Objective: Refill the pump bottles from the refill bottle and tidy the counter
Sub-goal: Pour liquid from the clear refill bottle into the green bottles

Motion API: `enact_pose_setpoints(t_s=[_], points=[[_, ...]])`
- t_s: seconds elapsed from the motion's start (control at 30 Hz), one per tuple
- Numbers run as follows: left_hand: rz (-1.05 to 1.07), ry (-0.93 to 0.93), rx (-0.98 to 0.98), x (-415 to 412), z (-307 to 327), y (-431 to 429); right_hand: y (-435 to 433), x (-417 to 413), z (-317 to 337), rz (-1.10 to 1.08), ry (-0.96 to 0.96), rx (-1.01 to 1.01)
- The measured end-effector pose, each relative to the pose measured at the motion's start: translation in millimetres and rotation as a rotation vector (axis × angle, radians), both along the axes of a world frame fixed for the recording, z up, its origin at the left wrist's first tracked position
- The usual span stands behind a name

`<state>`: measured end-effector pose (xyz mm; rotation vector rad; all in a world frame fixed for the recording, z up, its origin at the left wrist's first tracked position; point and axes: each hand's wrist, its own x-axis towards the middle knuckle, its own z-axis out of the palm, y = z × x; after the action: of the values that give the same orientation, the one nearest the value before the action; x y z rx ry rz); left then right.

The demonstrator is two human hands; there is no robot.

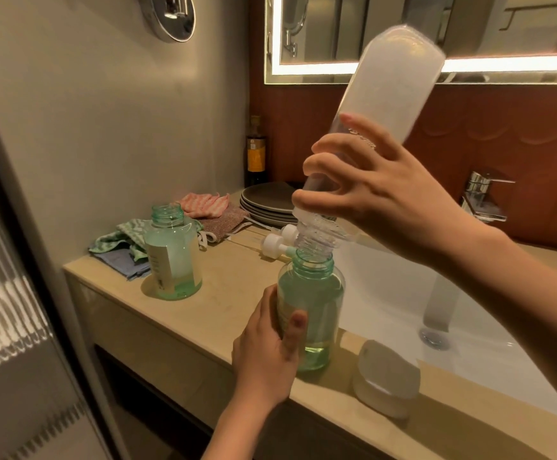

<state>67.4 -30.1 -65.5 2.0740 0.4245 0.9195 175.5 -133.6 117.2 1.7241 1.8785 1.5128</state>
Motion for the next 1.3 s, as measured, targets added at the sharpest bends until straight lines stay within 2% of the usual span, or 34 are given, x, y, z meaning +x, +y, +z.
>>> enact_pose_setpoints(t_s=[0.67, 1.3], points=[[0.006, -0.014, -0.087, 0.2, -2.8, -0.9, 3.4, -7.3, 3.9, -0.014, -0.144, -0.02], [0.0, -0.026, -0.037, 0.2, 0.6, -1.8, 1.9, -4.2, 0.3, -0.016, -0.099, -0.001]])
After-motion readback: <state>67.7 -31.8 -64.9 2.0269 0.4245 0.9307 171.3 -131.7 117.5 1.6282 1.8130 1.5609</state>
